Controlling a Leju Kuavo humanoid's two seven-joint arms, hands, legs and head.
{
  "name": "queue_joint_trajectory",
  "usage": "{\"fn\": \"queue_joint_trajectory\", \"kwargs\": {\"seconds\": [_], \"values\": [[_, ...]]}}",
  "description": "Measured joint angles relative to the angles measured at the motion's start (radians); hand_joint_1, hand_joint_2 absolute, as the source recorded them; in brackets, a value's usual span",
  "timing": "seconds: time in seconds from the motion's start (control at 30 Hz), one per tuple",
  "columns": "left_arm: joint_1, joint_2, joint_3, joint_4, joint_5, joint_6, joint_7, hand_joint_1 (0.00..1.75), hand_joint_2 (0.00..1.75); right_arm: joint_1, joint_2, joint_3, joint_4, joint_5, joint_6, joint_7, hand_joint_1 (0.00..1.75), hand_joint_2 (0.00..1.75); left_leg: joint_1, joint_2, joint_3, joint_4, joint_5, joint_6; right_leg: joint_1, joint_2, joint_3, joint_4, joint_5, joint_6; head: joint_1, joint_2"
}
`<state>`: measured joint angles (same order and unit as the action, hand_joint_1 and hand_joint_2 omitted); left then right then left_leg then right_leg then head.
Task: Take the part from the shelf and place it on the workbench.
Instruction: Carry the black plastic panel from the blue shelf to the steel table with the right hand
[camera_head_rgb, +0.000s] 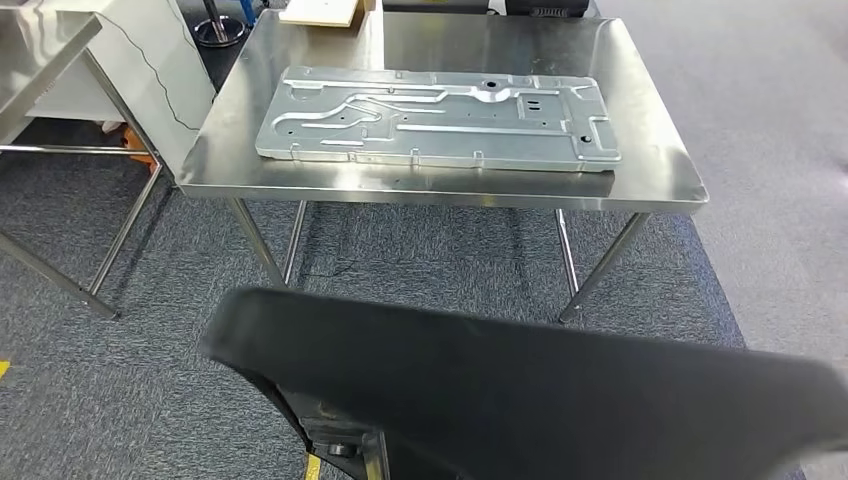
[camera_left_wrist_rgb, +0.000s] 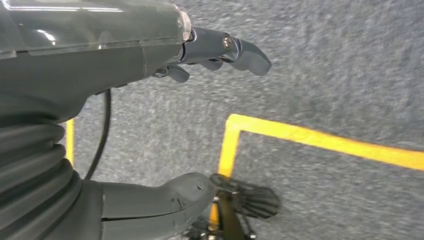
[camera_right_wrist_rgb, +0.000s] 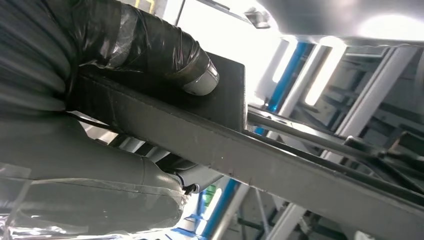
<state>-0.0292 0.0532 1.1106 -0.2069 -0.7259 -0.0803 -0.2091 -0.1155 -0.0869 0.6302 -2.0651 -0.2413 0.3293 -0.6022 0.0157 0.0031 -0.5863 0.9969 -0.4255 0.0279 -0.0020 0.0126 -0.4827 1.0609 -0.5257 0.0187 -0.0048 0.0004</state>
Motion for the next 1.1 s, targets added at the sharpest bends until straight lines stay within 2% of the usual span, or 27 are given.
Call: {"fn": "queue_joint_trajectory", "kwargs": {"seconds": [0.03,0.07,0.13,0.17,0.2,0.23,0.3,0.33,0.37,0.4,0.47,0.5,0.53,0.57,0.63,0.67,0.7,0.73,0.77,0.8,0.83,0.87,0.9,0.97,1.0,1.07,1.1], "values": [[-0.001,0.001,0.002,0.0,0.0,0.0,-0.001,0.0,1.75,0.0,0.001,0.0,-0.008,-0.004,0.0,-0.004,1.75,1.75,0.001,0.001,0.01,-0.003,-0.006,0.005,-0.001,-0.002,-0.036,0.06,-0.005,0.004,0.0,0.0],[-0.001,0.002,0.004,0.0,0.0,0.0,-0.001,0.0,1.75,0.0,0.001,0.0,-0.013,-0.006,0.001,-0.006,1.75,1.75,0.0,0.002,0.02,-0.003,-0.016,0.008,-0.002,-0.004,-0.082,0.127,-0.025,0.007,0.0,0.0],[-0.001,0.003,0.007,0.0,0.0,0.0,-0.001,0.0,1.75,0.003,0.001,0.0,-0.021,-0.01,0.004,-0.01,1.75,1.75,-0.001,0.004,0.041,-0.003,-0.038,0.011,-0.003,-0.006,-0.167,0.22,-0.098,0.011,0.0,0.0],[-0.001,0.003,0.009,0.0,0.0,0.0,-0.001,0.0,1.75,0.004,0.001,0.0,-0.025,-0.011,0.006,-0.011,1.75,1.75,-0.002,0.004,0.054,-0.003,-0.05,0.011,-0.003,-0.007,-0.193,0.23,-0.126,0.01,0.0,0.0],[-0.001,0.003,0.01,0.0,0.0,0.0,-0.001,0.0,1.75,0.006,0.001,0.0,-0.03,-0.01,0.007,-0.012,1.75,1.75,-0.003,0.004,0.071,-0.003,-0.062,0.011,-0.002,-0.007,-0.204,0.21,-0.131,0.006,0.0,0.0],[-0.001,0.003,0.01,0.0,0.0,0.0,-0.001,0.0,1.75,0.007,0.001,0.0,-0.035,-0.01,0.008,-0.012,1.75,1.75,-0.005,0.003,0.089,-0.004,-0.075,0.01,0.001,-0.008,-0.202,0.164,-0.105,-0.001,0.0,0.0],[-0.002,0.003,0.011,0.0,0.0,0.0,-0.001,0.0,1.75,0.009,0.001,0.0,-0.042,-0.008,0.009,-0.014,1.75,1.75,-0.01,0.003,0.124,-0.011,-0.1,0.005,0.011,-0.008,-0.187,0.039,0.022,-0.023,0.0,0.0],[-0.003,0.002,0.011,0.0,0.0,0.0,-0.001,0.0,1.75,0.011,0.001,-0.001,-0.045,-0.007,0.009,-0.015,1.75,1.75,-0.012,0.002,0.139,-0.017,-0.112,0.001,0.016,-0.007,-0.178,-0.007,0.078,-0.032,0.0,0.0],[-0.005,0.003,0.011,0.0,0.0,0.0,-0.002,0.0,1.75,0.013,0.001,-0.001,-0.048,-0.006,0.009,-0.017,1.75,1.75,-0.014,0.002,0.154,-0.024,-0.121,-0.004,0.02,-0.005,-0.171,-0.035,0.114,-0.04,0.0,0.0],[-0.007,0.003,0.011,0.0,0.0,0.0,-0.002,0.0,1.75,0.013,0.001,-0.001,-0.052,-0.004,0.01,-0.02,1.75,1.75,-0.015,0.001,0.168,-0.027,-0.125,-0.01,0.021,-0.001,-0.165,-0.045,0.123,-0.044,0.0,0.0],[-0.01,0.005,0.012,0.0,-0.002,-0.001,-0.002,0.0,1.75,0.013,0.001,-0.001,-0.063,-0.001,0.011,-0.023,1.75,1.75,-0.015,0.0,0.174,-0.005,-0.121,-0.021,0.017,0.002,-0.14,-0.054,0.115,-0.053,0.0,0.0],[-0.012,0.006,0.012,0.0,-0.003,-0.001,-0.002,0.0,1.75,0.012,0.001,-0.001,-0.067,0.001,0.012,-0.025,1.75,1.75,-0.014,-0.001,0.158,0.034,-0.119,-0.026,0.014,0.002,-0.127,-0.057,0.109,-0.059,0.0,0.0],[-0.013,0.006,0.012,0.0,-0.005,-0.002,-0.002,0.0,1.75,0.011,0.002,-0.001,-0.07,0.001,0.012,-0.026,1.75,1.75,-0.013,-0.001,0.127,0.09,-0.127,-0.03,0.013,0.002,-0.114,-0.06,0.102,-0.063,-0.001,0.0],[-0.014,0.007,0.012,0.0,-0.006,-0.002,-0.003,0.0,1.75,0.012,0.002,-0.001,-0.071,0.002,0.012,-0.027,1.75,1.75,-0.011,-0.001,0.086,0.156,-0.146,-0.034,0.012,0.001,-0.104,-0.061,0.093,-0.067,-0.001,0.0],[-0.011,0.008,0.012,0.0,-0.007,-0.002,-0.003,0.0,1.75,0.012,0.002,-0.001,-0.072,0.003,0.013,-0.029,1.75,1.75,-0.01,-0.002,-0.001,0.261,-0.214,-0.043,0.012,0.004,-0.083,-0.061,0.071,-0.07,-0.001,0.0],[-0.01,0.009,0.012,0.0,-0.008,-0.002,-0.002,0.0,1.75,0.013,0.001,-0.001,-0.072,0.003,0.013,-0.029,1.75,1.75,-0.01,-0.002,-0.031,0.278,-0.243,-0.045,0.012,0.006,-0.069,-0.061,0.059,-0.07,-0.001,0.0],[-0.009,0.009,0.012,0.0,-0.009,-0.002,-0.002,0.0,1.75,0.013,0.001,-0.001,-0.072,0.004,0.013,-0.03,1.75,1.75,-0.01,-0.002,-0.049,0.266,-0.251,-0.045,0.012,0.007,-0.053,-0.061,0.046,-0.069,-0.001,0.0],[-0.008,0.009,0.012,0.0,-0.01,-0.002,-0.002,0.0,1.75,0.013,0.001,-0.001,-0.073,0.004,0.012,-0.03,1.75,1.75,-0.011,-0.002,-0.054,0.226,-0.232,-0.041,0.013,0.008,-0.033,-0.063,0.032,-0.068,-0.001,0.0],[-0.007,0.009,0.012,0.0,-0.01,-0.002,-0.002,0.0,1.75,0.014,0.001,-0.001,-0.073,0.004,0.012,-0.03,1.75,1.75,-0.013,-0.002,-0.052,0.168,-0.181,-0.033,0.013,0.009,-0.016,-0.066,0.02,-0.066,-0.001,0.0],[-0.005,0.01,0.012,0.0,-0.01,-0.002,-0.002,0.0,1.75,0.014,0.001,-0.001,-0.073,0.005,0.012,-0.03,1.75,1.75,-0.017,-0.003,-0.051,0.102,-0.104,-0.025,0.013,0.009,0.0,-0.069,0.008,-0.063,-0.001,0.0],[-0.003,0.012,0.012,0.0,-0.011,-0.003,-0.003,0.0,1.75,0.014,0.001,-0.001,-0.073,0.005,0.012,-0.03,1.75,1.75,-0.022,-0.005,-0.05,0.05,-0.04,-0.017,0.013,0.012,0.012,-0.074,-0.002,-0.059,-0.001,0.0],[-0.001,0.014,0.013,0.0,-0.012,-0.003,-0.003,0.0,1.75,0.015,0.001,-0.001,-0.074,0.006,0.012,-0.031,1.75,1.75,-0.026,-0.006,-0.048,0.016,0.008,-0.01,0.011,0.015,0.02,-0.081,-0.011,-0.053,-0.001,0.0],[0.0,0.017,0.013,-0.001,-0.013,-0.003,-0.004,0.0,1.75,0.016,0.001,-0.001,-0.074,0.007,0.012,-0.031,1.75,1.75,-0.029,-0.006,-0.045,-0.004,0.03,-0.004,0.011,0.017,0.028,-0.081,-0.014,-0.047,-0.001,0.0],[-0.002,0.019,0.013,-0.001,-0.015,-0.004,-0.007,0.0,1.75,0.016,0.001,-0.001,-0.078,0.009,0.011,-0.031,1.75,1.75,-0.026,-0.006,-0.021,-0.019,0.025,0.005,0.012,0.017,0.035,-0.069,-0.011,-0.037,-0.001,0.0],[-0.004,0.019,0.014,-0.001,-0.016,-0.004,-0.008,0.0,1.75,0.015,0.001,-0.001,-0.08,0.012,0.009,-0.032,1.75,1.75,-0.022,-0.005,-0.008,-0.027,0.023,0.01,0.013,0.013,0.025,-0.038,-0.005,-0.033,-0.001,0.0],[-0.006,0.019,0.016,-0.001,-0.016,-0.005,-0.01,0.0,1.75,0.016,0.001,-0.001,-0.082,0.024,0.004,-0.033,1.75,1.75,-0.014,-0.005,0.017,-0.035,0.012,0.014,0.009,0.004,-0.04,0.071,-0.02,-0.02,-0.002,0.0],[-0.006,0.018,0.017,-0.001,-0.016,-0.005,-0.01,0.0,1.75,0.016,0.001,-0.001,-0.082,0.035,-0.002,-0.034,1.75,1.75,-0.013,-0.005,0.027,-0.036,0.003,0.015,0.005,0.001,-0.085,0.133,-0.047,-0.012,-0.001,0.0]]}}
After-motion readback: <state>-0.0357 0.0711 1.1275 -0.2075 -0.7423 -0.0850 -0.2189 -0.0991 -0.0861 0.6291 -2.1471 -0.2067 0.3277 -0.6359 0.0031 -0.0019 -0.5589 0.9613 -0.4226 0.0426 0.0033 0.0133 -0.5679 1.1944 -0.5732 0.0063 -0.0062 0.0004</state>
